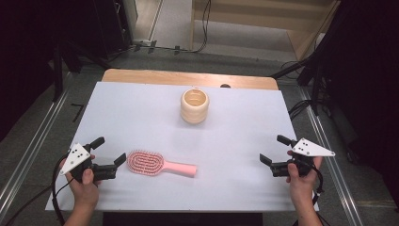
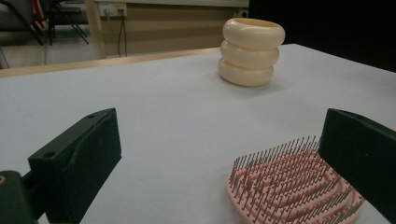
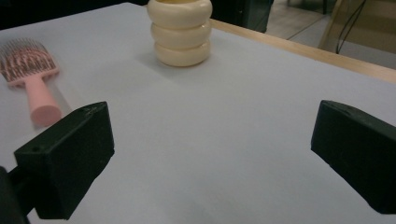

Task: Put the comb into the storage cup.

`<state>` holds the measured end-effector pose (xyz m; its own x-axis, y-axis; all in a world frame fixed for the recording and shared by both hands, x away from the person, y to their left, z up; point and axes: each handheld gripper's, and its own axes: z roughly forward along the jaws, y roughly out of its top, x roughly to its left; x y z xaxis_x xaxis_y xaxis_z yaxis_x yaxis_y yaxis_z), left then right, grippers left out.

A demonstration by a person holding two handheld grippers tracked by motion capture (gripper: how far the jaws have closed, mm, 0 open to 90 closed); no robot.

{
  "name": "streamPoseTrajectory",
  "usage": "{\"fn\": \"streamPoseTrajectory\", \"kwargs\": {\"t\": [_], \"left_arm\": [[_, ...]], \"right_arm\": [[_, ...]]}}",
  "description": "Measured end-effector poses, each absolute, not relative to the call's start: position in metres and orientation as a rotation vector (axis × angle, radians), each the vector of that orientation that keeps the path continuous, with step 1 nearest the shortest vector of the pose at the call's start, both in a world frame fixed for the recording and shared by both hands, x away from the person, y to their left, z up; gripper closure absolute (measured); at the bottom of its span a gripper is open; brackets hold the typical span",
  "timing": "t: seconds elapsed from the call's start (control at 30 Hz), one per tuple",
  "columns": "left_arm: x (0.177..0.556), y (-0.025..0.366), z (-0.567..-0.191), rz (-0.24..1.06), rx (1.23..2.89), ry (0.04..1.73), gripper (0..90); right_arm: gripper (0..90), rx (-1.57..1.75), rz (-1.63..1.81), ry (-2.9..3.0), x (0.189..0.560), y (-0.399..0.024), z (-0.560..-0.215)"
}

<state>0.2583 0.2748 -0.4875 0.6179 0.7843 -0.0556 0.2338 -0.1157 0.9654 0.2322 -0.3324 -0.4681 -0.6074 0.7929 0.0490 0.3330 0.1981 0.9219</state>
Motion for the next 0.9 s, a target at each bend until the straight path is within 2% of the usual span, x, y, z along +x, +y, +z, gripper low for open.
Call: {"fn": "streamPoseTrajectory", "kwargs": {"t": [0.4,0.9], "left_arm": [[0.258,0.275,-0.488,0.579,1.656,0.854,0.0],[0.258,0.276,-0.488,0.58,1.657,0.852,0.0]], "right_arm": [[0.0,0.905,1.412,2.142,0.247,-0.299,-0.443],[0.0,0.822,1.402,2.226,0.259,-0.263,-0.431]]}}
